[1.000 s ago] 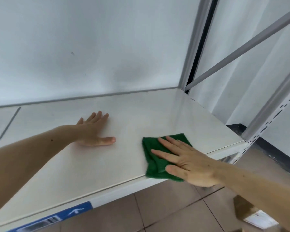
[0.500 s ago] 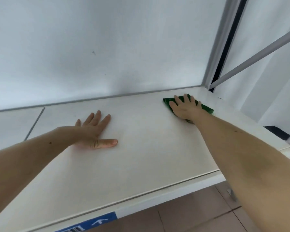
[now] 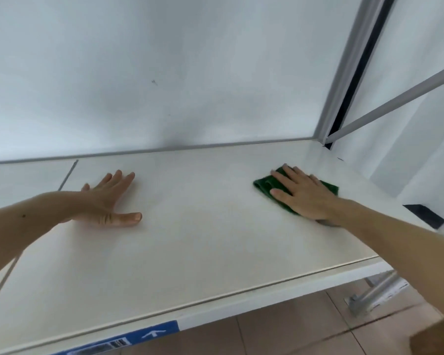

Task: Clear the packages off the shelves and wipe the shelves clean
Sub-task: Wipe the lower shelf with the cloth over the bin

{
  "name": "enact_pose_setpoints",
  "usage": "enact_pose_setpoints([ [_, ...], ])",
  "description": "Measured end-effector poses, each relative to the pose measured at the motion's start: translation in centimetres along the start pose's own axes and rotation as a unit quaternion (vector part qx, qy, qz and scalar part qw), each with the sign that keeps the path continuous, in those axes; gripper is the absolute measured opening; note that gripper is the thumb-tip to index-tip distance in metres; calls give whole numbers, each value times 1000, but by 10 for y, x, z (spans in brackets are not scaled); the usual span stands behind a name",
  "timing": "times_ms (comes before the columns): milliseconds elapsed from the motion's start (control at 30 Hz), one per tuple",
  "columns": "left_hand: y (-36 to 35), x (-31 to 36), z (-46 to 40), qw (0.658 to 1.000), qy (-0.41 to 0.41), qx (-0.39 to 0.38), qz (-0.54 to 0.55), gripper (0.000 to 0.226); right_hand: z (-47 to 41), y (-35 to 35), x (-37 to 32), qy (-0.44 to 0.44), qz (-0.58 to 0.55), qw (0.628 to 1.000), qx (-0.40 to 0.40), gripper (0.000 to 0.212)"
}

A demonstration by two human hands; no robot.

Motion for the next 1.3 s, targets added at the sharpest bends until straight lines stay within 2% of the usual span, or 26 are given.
enact_pose_setpoints([
  [100, -3, -13, 1, 999, 32, 2, -15, 157, -62, -11, 6, -152, 0, 988, 34, 75],
  [200, -8, -14, -3, 999, 35, 9, -26, 156, -108, -16, -27, -207, 1, 977, 48, 76],
  [300, -12, -17, -5, 999, 38, 18, -20, 157, -134, -22, -95, -129, -9, 990, 57, 74],
  [467, -13, -20, -2, 998, 46, 46, 1, 159, -120, -21, -205, 102, -58, 993, 29, 65],
  [567, -13, -18, 7, 995, 68, 74, 3, 149, -75, -16, -214, 226, -66, 972, -5, 60],
  [633, -11, -15, 17, 995, 70, 77, 6, 144, -42, -13, -189, 264, -69, 962, -20, 58],
  [700, -9, -15, 31, 996, 64, 64, 13, 150, -17, -8, -144, 223, -56, 973, -13, 59],
  [767, -9, -19, 43, 997, 57, 51, 6, 154, 0, -5, -91, 95, -22, 995, 11, 63],
  [833, -8, -29, 57, 998, 54, 40, -10, 141, 17, -5, -58, -64, 4, 998, 25, 68],
  [900, -6, -44, 74, 998, 52, 25, -16, 139, 31, -9, -63, -179, 8, 983, 32, 70],
  [967, -4, -59, 91, 998, 48, 12, -24, 152, 40, -12, -101, -220, 0, 975, 39, 70],
  [1067, 0, -84, 117, 998, 49, 6, -32, 159, 47, -13, -198, -128, -30, 990, 54, 67],
  [1200, 1, -116, 148, 998, 59, -4, -23, 161, 93, -10, -343, 107, -47, 993, 23, 62],
  [1300, -2, -134, 165, 998, 60, -29, -19, 161, 133, -8, -371, 232, -64, 970, -26, 57],
])
Point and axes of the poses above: each hand's wrist, its own z-axis away from the middle knuckle, its own y-axis out of the back of the hand, x = y × z, the point moved 2 cm from there along -z, towards the middle knuckle, and after that the axes turned 15 degrees about x, right-handed, at the moved point
